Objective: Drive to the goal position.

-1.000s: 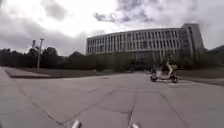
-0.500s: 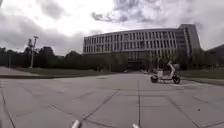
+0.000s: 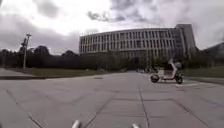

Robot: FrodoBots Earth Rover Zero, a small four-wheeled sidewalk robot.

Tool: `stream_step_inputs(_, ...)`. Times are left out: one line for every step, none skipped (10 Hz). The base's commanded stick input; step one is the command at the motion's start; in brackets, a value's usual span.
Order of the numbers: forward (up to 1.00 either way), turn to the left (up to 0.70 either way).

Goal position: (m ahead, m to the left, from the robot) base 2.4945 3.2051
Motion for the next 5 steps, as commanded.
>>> stream_step_inputs(1.00,0.00)
stream_step_inputs(1.00,0.00)
stream_step_inputs(1.00,0.00)
stream_step_inputs(1.00,-0.06)
stream_step_inputs(1.00,-0.23)
